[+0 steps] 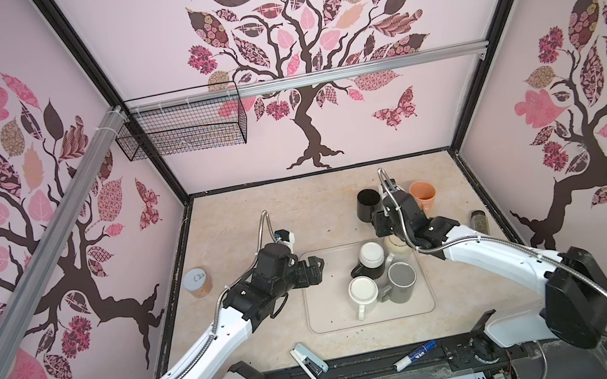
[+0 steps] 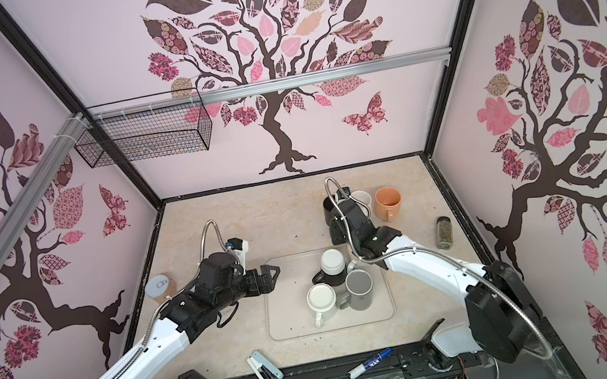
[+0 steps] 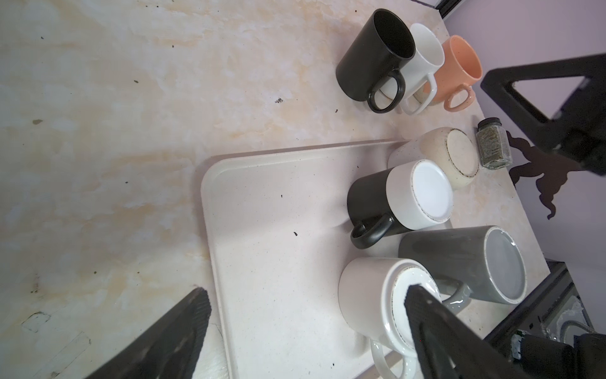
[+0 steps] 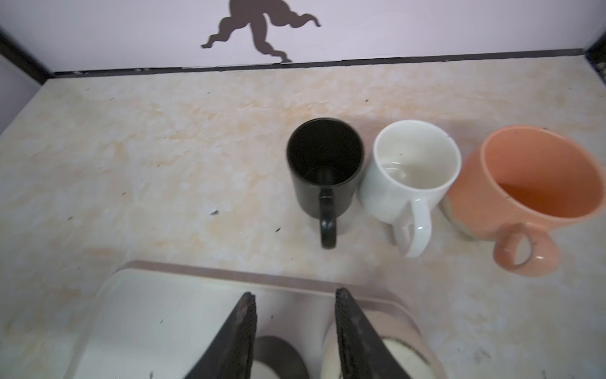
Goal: Turn the mug right side up
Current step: 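Lower the black mug upright beside the white mug with the right gripper, then open the right gripper while the left gripper lowers onto the upside-down white mug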
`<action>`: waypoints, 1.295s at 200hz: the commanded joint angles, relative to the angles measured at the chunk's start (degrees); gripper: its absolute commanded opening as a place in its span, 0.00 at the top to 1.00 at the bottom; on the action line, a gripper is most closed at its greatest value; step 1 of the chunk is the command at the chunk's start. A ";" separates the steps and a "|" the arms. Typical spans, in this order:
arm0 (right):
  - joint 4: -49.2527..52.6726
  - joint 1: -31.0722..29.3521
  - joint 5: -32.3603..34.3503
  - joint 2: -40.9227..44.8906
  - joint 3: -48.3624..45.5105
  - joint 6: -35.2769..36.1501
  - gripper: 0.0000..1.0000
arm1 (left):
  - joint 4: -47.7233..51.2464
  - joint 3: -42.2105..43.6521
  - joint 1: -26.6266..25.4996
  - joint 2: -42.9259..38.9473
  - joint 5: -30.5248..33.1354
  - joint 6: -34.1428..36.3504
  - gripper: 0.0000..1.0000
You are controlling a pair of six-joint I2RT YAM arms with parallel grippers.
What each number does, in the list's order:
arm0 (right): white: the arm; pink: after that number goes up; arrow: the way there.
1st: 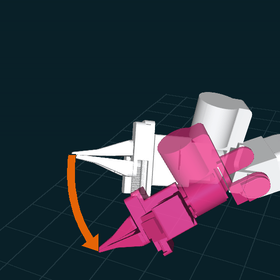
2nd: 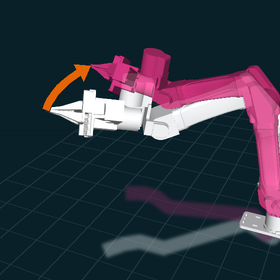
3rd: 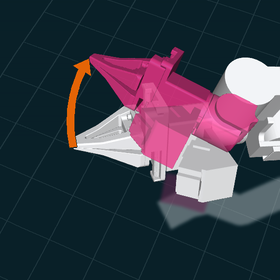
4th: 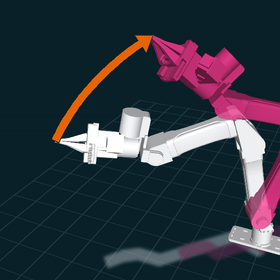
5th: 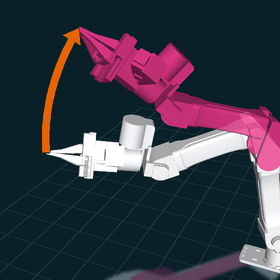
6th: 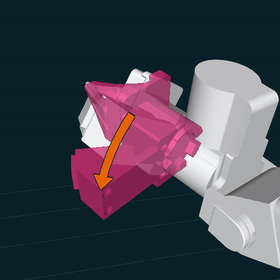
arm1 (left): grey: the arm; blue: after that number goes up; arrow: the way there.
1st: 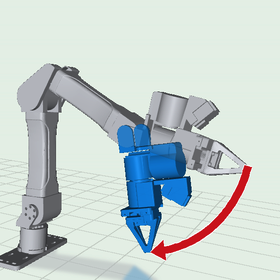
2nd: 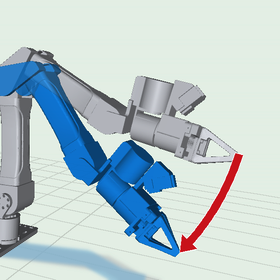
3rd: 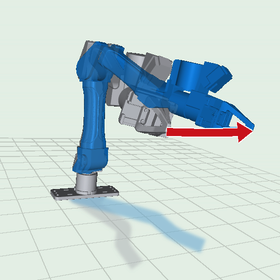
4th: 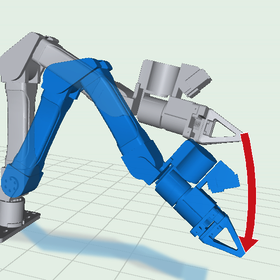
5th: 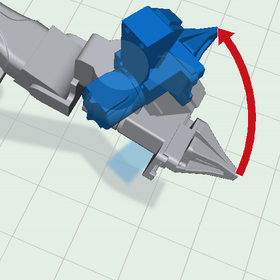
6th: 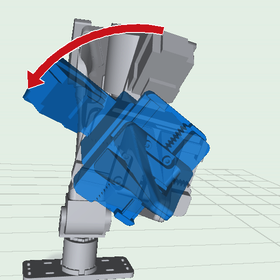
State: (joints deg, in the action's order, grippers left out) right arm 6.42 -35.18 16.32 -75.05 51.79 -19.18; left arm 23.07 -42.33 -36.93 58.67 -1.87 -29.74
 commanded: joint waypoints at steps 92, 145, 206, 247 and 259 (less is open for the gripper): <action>9.45 -5.94 -2.93 21.75 -9.49 -5.34 0.51 | 2.78 -1.63 -17.00 -0.45 13.90 0.51 0.21; 6.75 -5.94 -2.65 20.84 -12.13 -5.69 0.49 | 5.34 -6.39 -27.72 9.08 18.11 -2.11 0.26; 5.10 -5.95 -3.10 19.86 -13.64 -5.74 0.49 | 5.49 -8.13 -33.37 17.14 19.59 -6.73 0.19; 4.77 -5.87 -3.30 19.90 -13.92 -5.91 0.49 | 4.29 -8.10 -33.32 18.97 18.08 -5.56 0.20; 4.74 -5.95 -3.34 19.84 -13.91 -6.01 0.49 | 3.94 -8.08 -33.46 19.37 17.61 -4.95 0.20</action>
State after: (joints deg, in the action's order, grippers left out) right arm 12.19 -40.86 12.36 -54.89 37.39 -24.69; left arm 28.32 -47.66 -70.17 77.25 15.94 -35.35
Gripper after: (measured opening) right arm 0.514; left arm 0.805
